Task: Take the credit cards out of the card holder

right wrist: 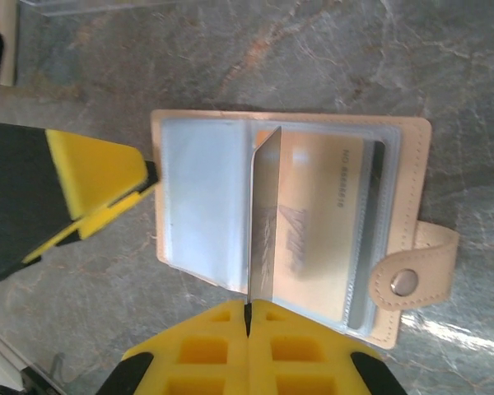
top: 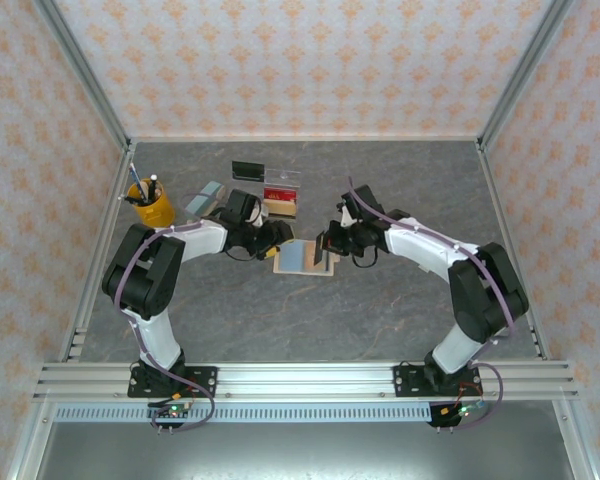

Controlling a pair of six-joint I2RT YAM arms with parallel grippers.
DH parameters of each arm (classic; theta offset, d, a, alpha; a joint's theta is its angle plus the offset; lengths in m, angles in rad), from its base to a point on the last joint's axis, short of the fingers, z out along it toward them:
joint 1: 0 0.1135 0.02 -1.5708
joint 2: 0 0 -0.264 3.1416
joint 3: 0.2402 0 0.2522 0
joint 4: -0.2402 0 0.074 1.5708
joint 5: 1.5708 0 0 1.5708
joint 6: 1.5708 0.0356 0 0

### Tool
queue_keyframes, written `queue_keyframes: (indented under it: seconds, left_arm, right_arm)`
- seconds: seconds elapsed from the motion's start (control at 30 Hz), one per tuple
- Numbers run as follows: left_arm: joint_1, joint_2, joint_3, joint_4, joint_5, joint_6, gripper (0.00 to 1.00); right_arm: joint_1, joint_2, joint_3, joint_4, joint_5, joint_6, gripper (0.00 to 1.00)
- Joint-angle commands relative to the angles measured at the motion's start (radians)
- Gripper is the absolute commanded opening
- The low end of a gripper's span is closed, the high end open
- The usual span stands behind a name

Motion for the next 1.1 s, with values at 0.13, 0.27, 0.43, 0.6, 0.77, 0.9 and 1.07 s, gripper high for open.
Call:
queue_keyframes:
  seconds: [0.13, 0.27, 0.43, 0.6, 0.77, 0.9, 1.07]
  left_arm:
    - [0.016, -0.017, -0.059, 0.194, 0.086, -0.083, 0.77]
    - [0.016, -0.022, -0.070, 0.233, 0.107, -0.101, 0.78]
    - [0.019, -0.022, -0.092, 0.322, 0.154, -0.141, 0.80]
    - [0.024, -0.015, -0.103, 0.405, 0.197, -0.182, 0.87]
    - [0.026, 0.005, -0.115, 0.531, 0.244, -0.264, 0.93]
    - [0.026, 0.013, -0.118, 0.599, 0.269, -0.308, 0.94]
    - [0.026, 0.011, -0.101, 0.601, 0.296, -0.316, 0.94]
  right_arm:
    - [-0.007, -0.008, -0.002, 0.114, -0.078, 0.001, 0.01]
    - [-0.009, 0.025, 0.000, 0.142, -0.112, 0.013, 0.01]
    - [-0.016, 0.036, -0.015, 0.212, -0.180, 0.050, 0.01]
    - [-0.051, 0.040, -0.050, 0.317, -0.277, 0.116, 0.01]
    - [-0.058, 0.049, -0.058, 0.356, -0.322, 0.143, 0.01]
    - [-0.058, 0.052, -0.064, 0.387, -0.341, 0.164, 0.01]
    - [-0.058, 0.057, -0.068, 0.431, -0.363, 0.186, 0.01]
